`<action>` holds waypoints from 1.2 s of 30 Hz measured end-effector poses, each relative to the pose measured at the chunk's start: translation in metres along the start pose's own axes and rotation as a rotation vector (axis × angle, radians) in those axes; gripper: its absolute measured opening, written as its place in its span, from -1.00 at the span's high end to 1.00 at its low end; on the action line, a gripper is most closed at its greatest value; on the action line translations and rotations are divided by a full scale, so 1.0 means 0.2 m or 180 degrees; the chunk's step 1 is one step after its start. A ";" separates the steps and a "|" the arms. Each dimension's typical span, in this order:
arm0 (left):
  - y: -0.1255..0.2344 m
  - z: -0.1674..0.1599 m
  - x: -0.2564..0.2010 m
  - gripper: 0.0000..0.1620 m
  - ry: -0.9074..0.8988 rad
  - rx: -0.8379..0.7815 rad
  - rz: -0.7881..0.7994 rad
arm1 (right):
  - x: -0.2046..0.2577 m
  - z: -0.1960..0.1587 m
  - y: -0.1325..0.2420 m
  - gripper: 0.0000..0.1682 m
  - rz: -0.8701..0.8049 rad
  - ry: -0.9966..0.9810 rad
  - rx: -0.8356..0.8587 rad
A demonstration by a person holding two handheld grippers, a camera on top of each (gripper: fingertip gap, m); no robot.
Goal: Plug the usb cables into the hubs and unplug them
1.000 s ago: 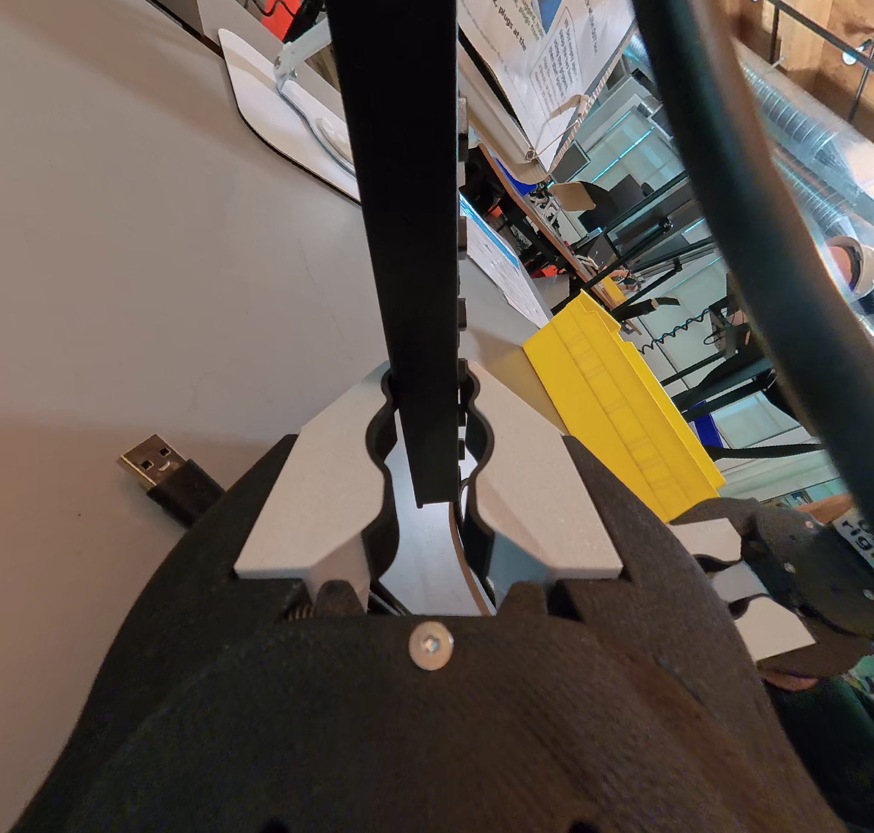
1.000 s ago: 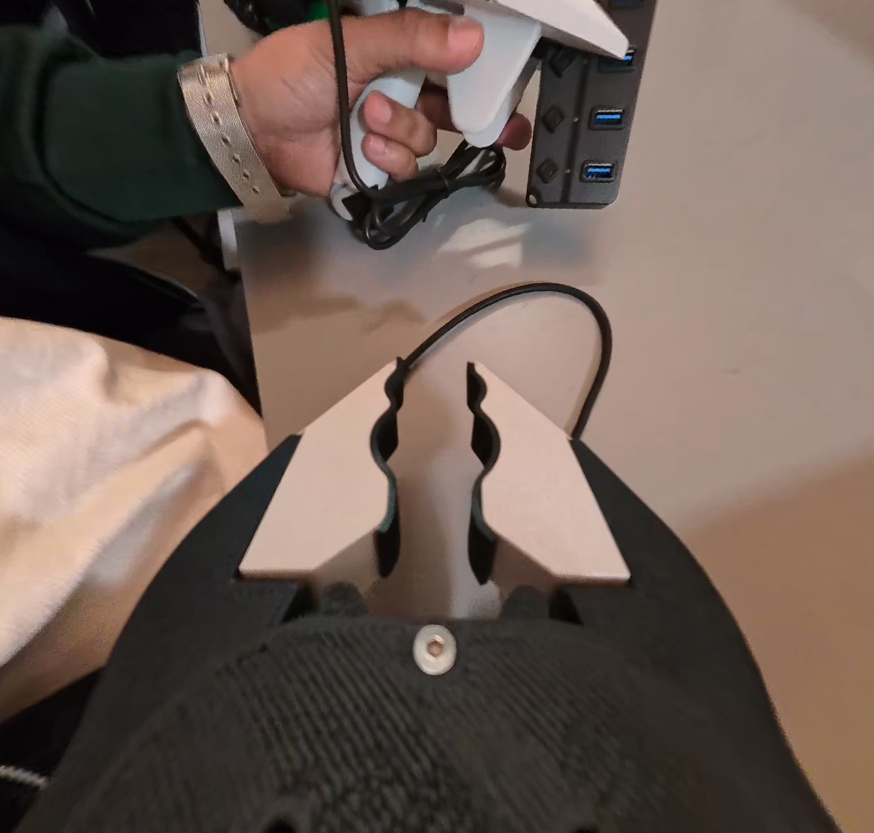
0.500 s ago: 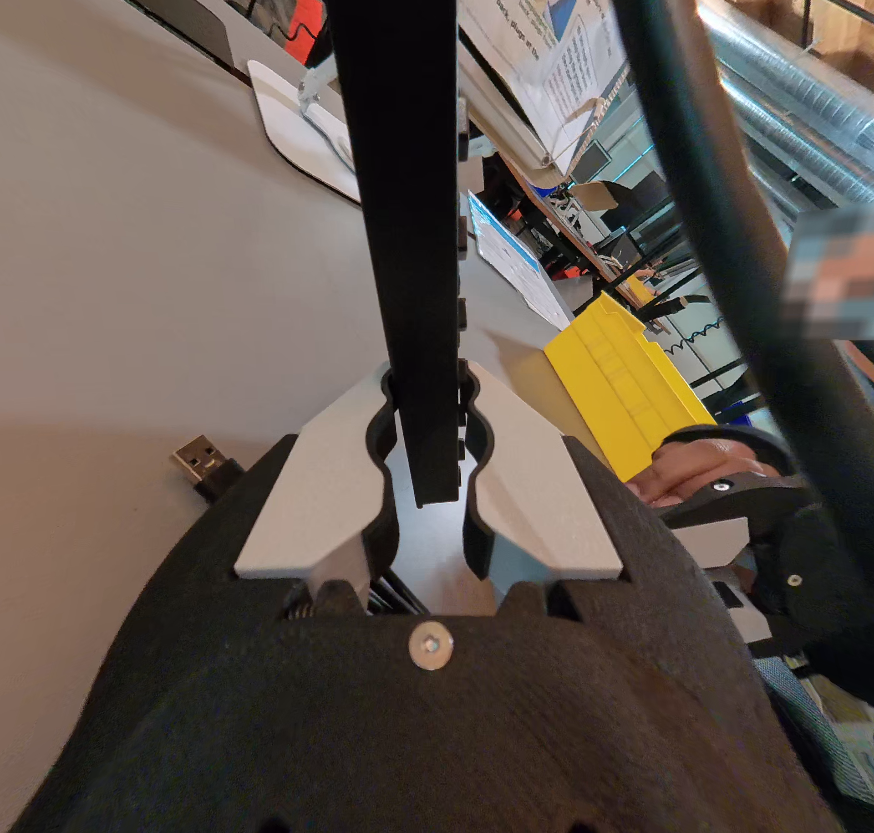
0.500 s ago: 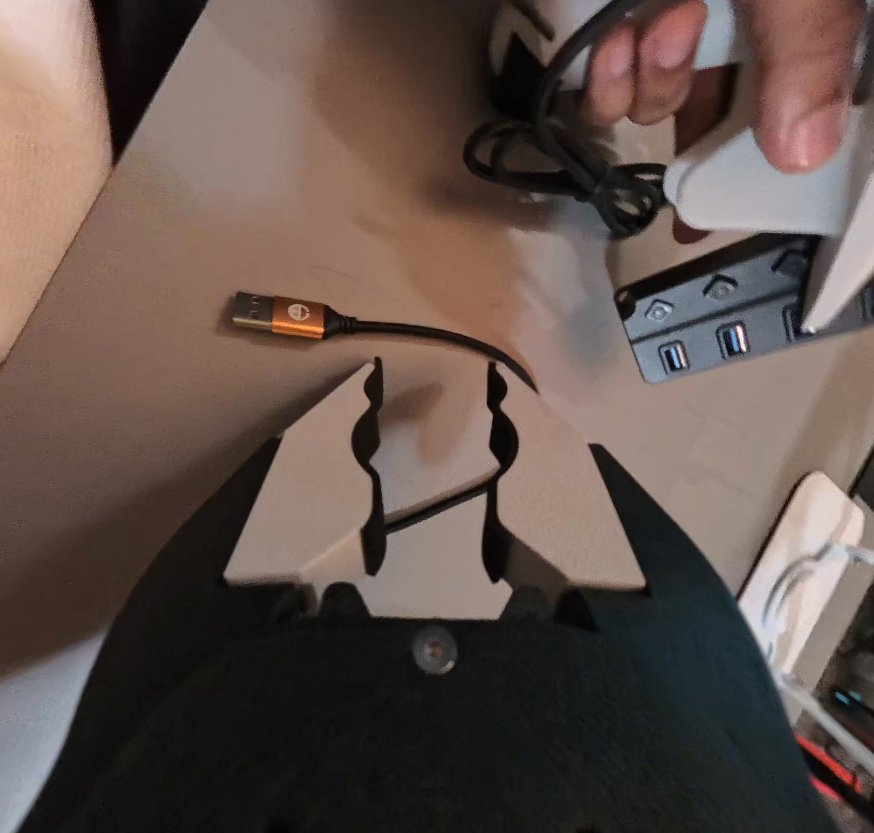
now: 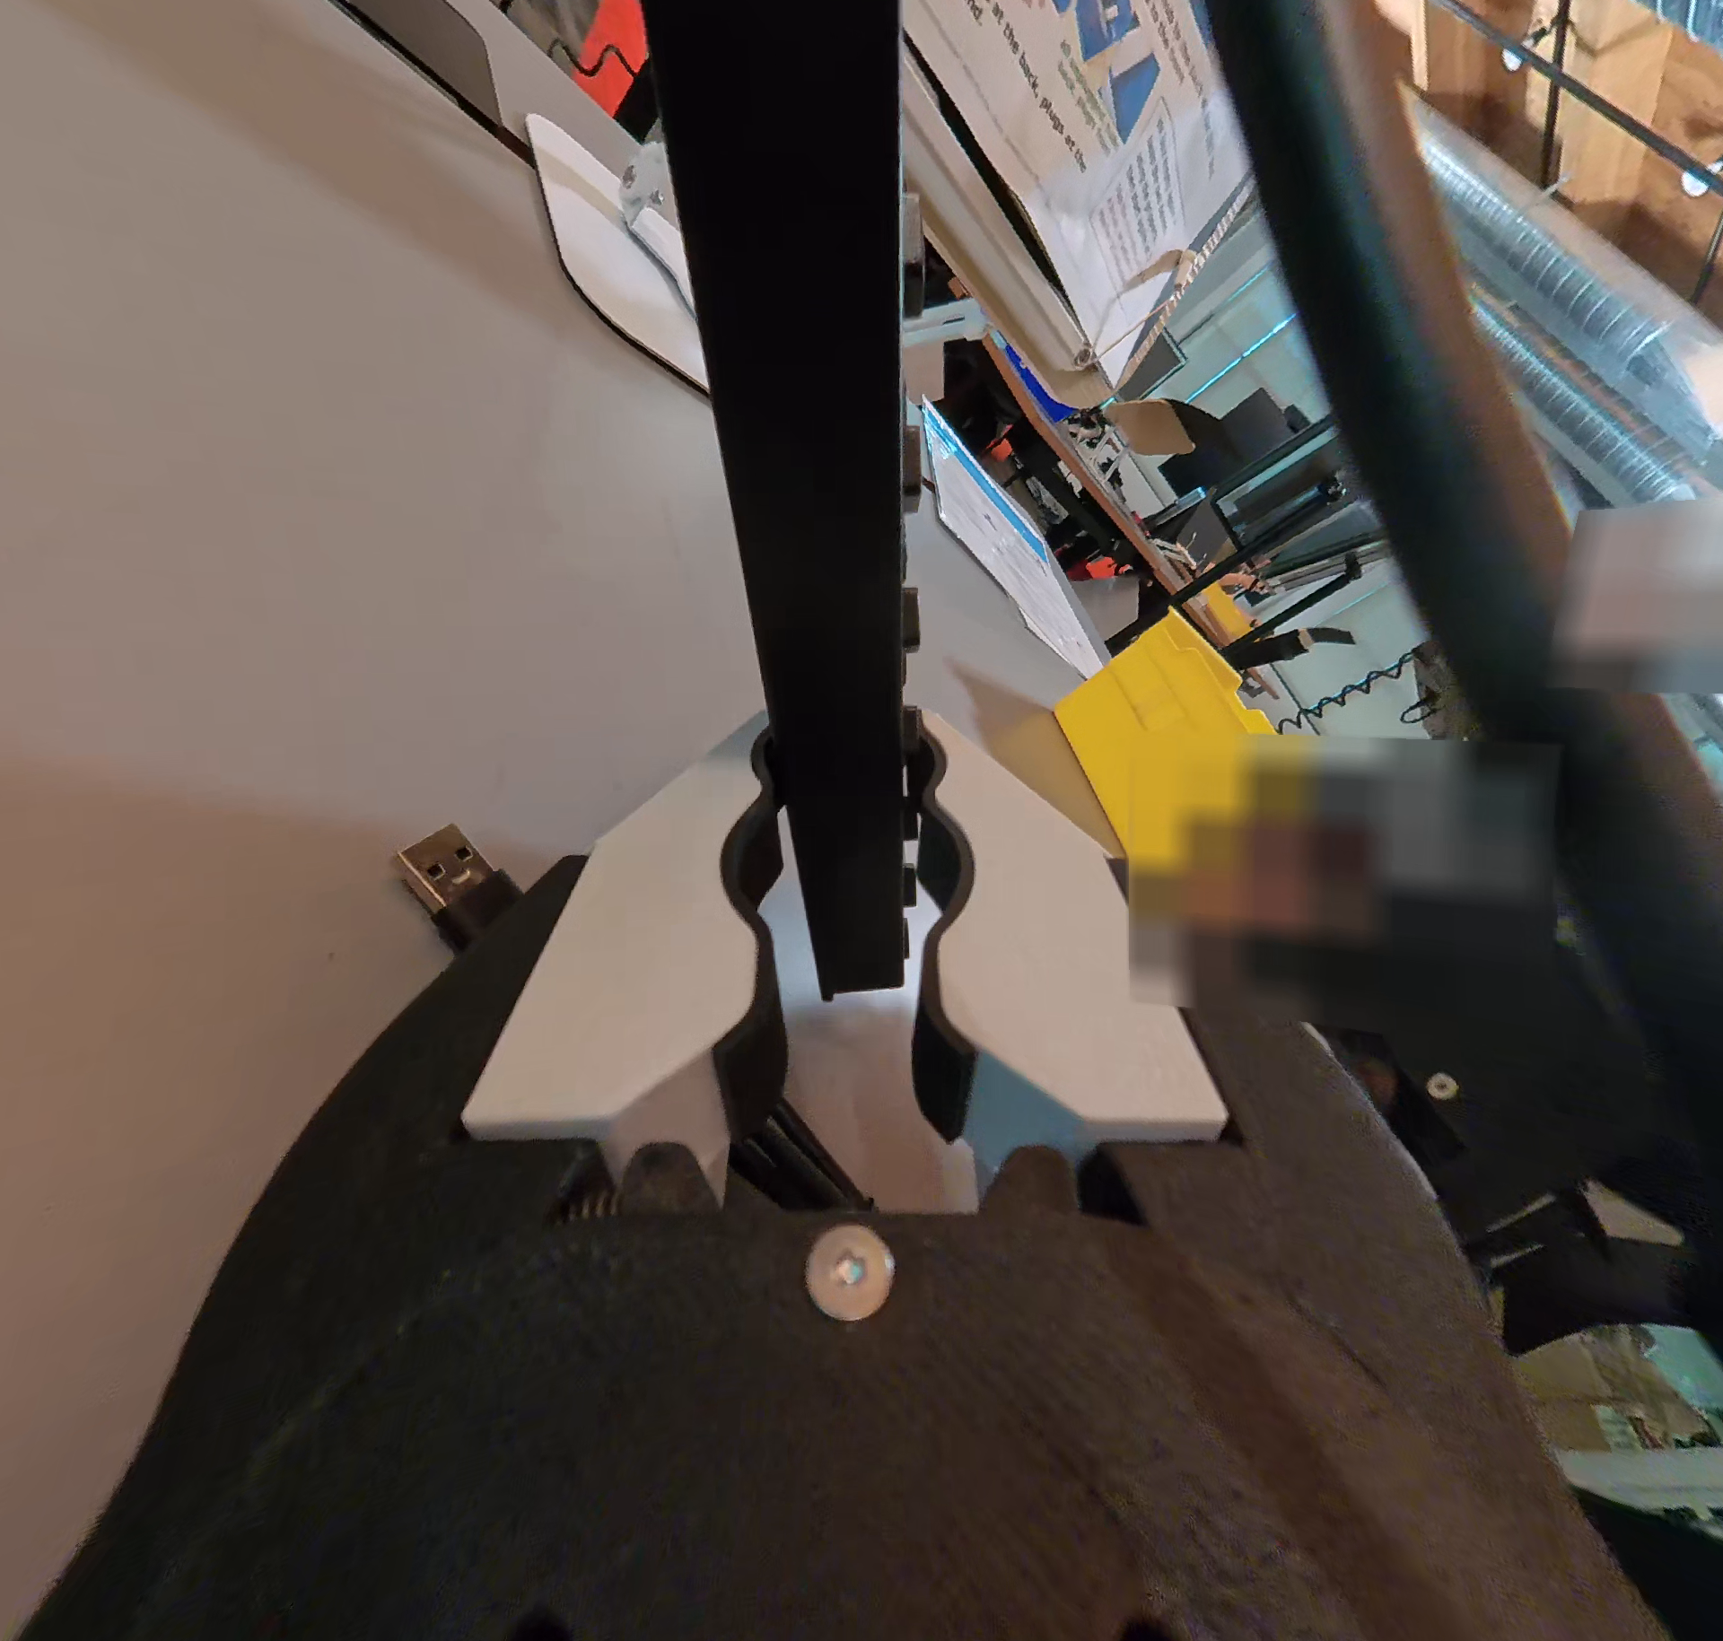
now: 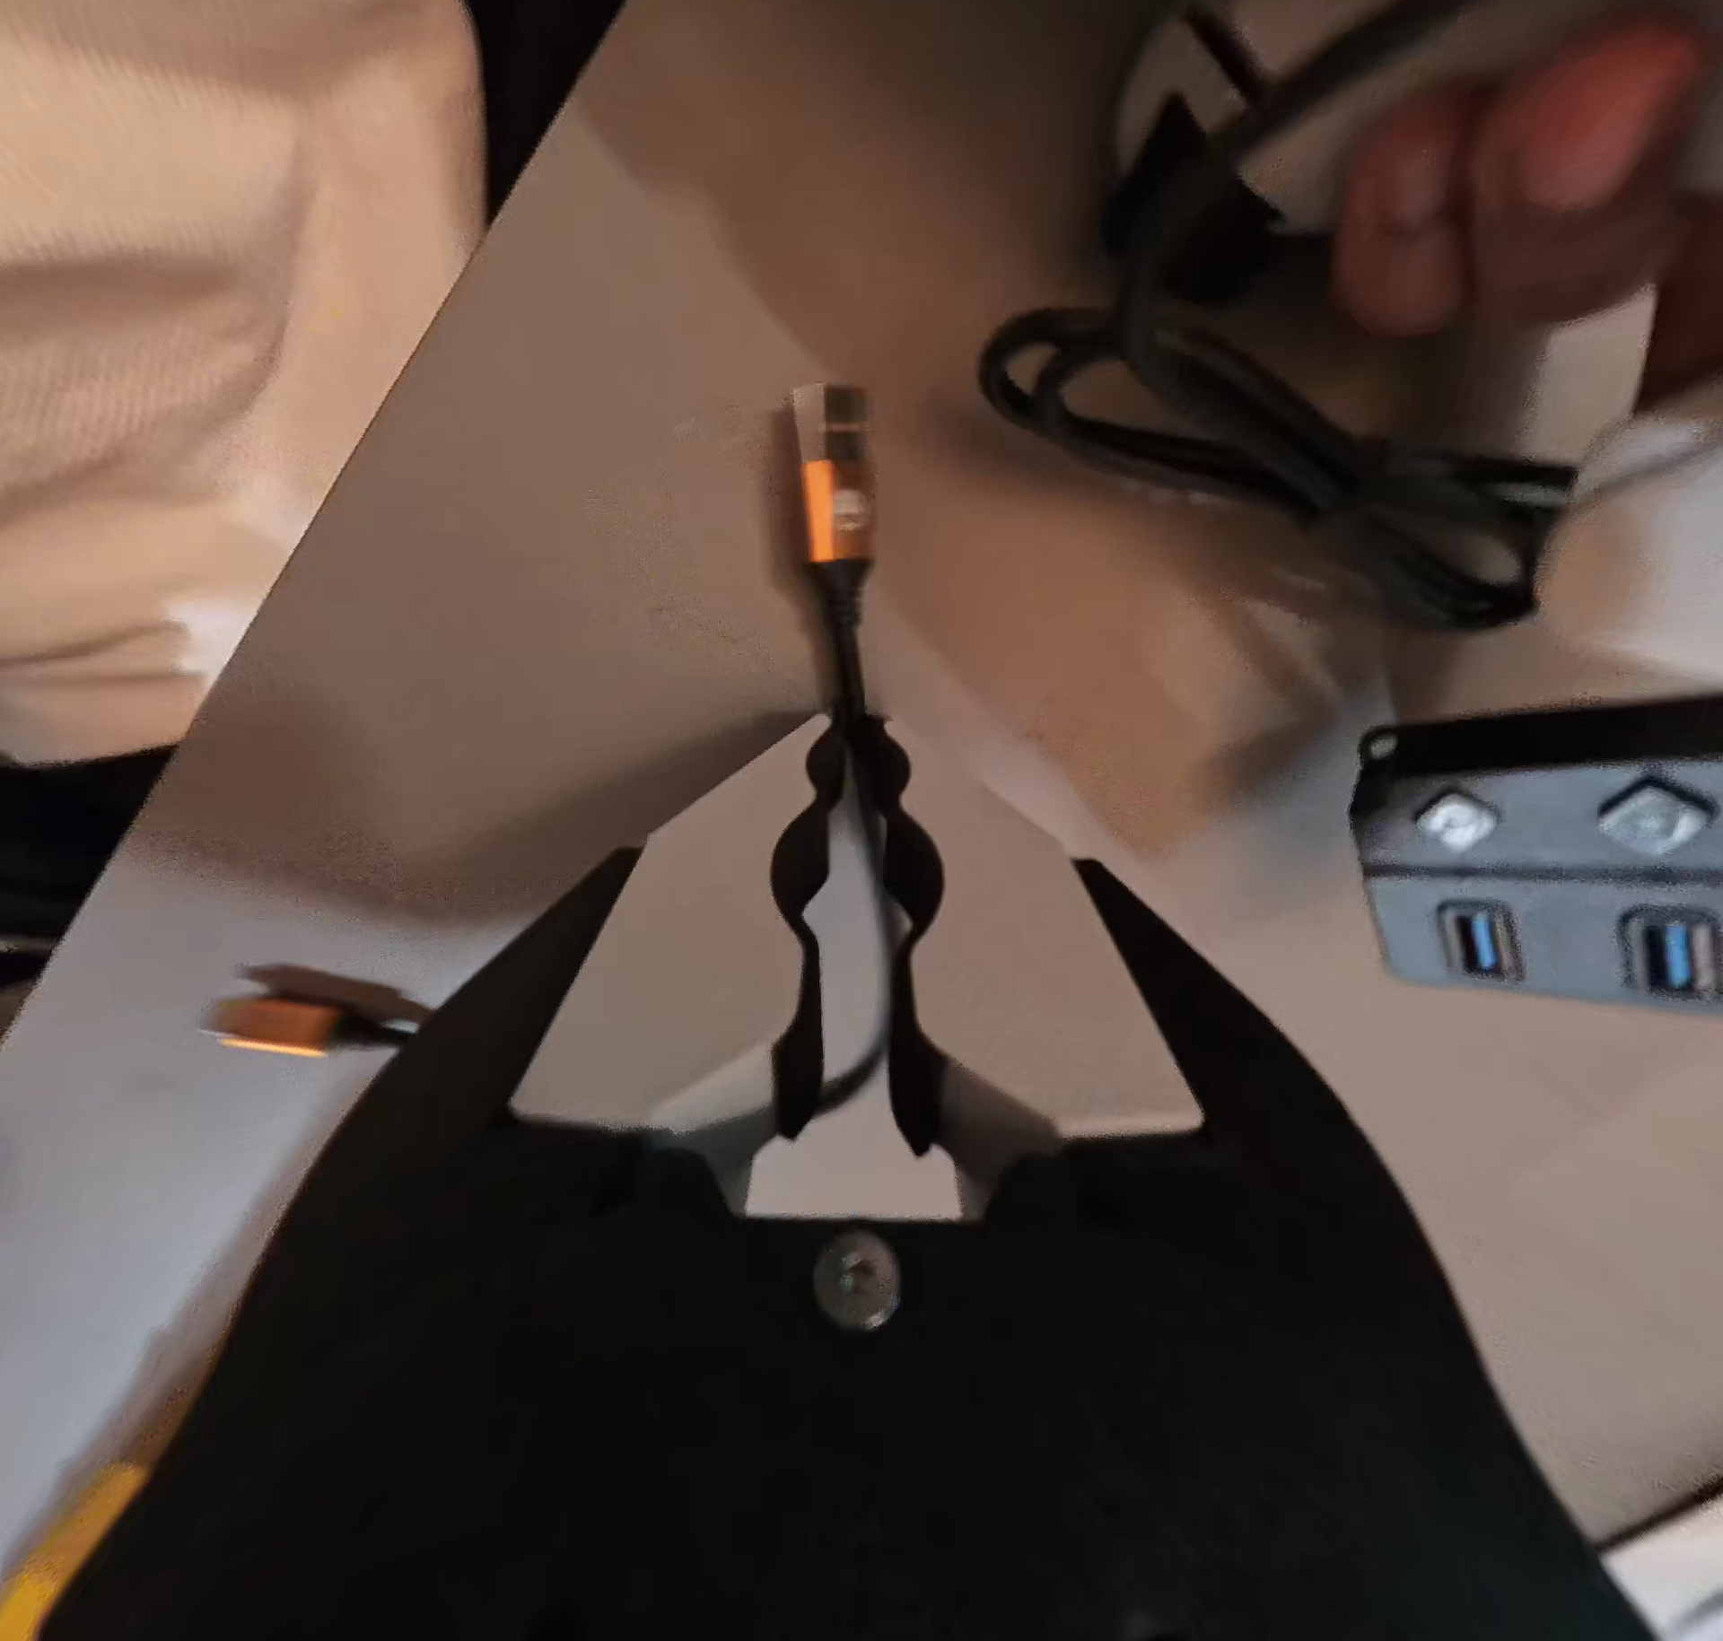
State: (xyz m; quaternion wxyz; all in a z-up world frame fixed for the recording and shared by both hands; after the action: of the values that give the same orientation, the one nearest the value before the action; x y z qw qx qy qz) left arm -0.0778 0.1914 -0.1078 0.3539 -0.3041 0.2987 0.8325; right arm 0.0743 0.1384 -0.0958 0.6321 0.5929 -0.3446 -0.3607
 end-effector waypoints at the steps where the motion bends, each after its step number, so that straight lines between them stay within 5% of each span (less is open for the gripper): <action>1: 0.00 0.00 0.00 0.74 0.0014 -0.0006 -0.0005 | 0.00 -0.03 0.00 0.98 -0.0078 -0.0173 -0.0048; 14: 0.00 -0.01 -0.08 0.74 -0.0615 -0.0074 0.0292 | 0.30 -0.31 0.35 0.97 -0.2061 -0.1733 -0.2054; 36: -0.04 -0.08 -0.25 0.75 -0.1645 0.0007 0.0573 | 0.30 -0.24 0.47 0.97 -0.2707 -0.2509 -0.1685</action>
State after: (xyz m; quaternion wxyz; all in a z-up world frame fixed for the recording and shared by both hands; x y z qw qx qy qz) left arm -0.0397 0.1637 -0.0846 0.3432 -0.0535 0.2252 0.9103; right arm 0.1501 0.1146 -0.0049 0.3844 0.3244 -0.1850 -0.8442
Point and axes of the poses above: each gripper's, where its closed fingertips meet, y back along the fingers, z out of its top, x = y × z across the jaws, the point moved 10 cm from there along y, back along the fingers, and after that the axes turned 12 degrees about x, right-handed, at the moved point
